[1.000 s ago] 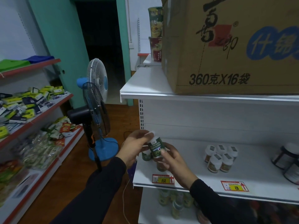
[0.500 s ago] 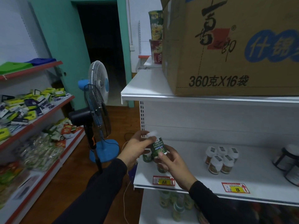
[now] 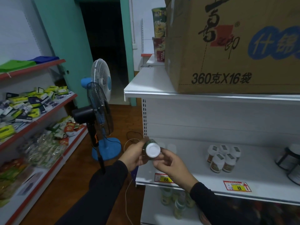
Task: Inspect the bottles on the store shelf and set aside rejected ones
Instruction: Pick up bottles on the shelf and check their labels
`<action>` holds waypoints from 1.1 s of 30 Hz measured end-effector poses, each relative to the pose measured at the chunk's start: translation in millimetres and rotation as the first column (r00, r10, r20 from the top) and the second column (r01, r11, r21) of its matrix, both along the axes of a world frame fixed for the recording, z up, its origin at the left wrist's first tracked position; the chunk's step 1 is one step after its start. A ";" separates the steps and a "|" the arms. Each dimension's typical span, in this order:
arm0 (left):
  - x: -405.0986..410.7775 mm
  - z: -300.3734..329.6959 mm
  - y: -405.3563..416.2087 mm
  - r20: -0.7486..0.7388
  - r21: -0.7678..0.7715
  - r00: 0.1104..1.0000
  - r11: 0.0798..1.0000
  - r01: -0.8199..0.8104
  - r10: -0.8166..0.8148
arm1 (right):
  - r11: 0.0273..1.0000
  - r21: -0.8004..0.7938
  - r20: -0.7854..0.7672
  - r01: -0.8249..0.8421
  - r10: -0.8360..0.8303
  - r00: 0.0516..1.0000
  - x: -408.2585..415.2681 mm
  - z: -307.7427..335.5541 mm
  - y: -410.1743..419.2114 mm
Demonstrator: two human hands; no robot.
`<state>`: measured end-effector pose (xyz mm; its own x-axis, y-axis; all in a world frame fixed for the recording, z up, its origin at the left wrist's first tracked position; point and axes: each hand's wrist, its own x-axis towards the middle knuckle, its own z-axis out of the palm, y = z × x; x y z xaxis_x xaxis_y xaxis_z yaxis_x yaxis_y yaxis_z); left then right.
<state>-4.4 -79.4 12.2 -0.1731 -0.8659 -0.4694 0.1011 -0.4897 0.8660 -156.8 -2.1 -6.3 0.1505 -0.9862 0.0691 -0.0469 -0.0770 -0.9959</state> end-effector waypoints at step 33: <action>13.5 3.6 15.1 0.312 -0.632 0.940 0.709 0.313 -0.138 | 0.975 -0.182 -0.345 0.125 -0.183 0.921 -8.7 -1.7 -12.6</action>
<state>9.1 -64.3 15.8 -0.3713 -0.9146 0.1601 -0.1743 0.2380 0.9555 -165.5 -14.7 -8.1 0.0408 -0.9806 0.1915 -0.4212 -0.1907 -0.8867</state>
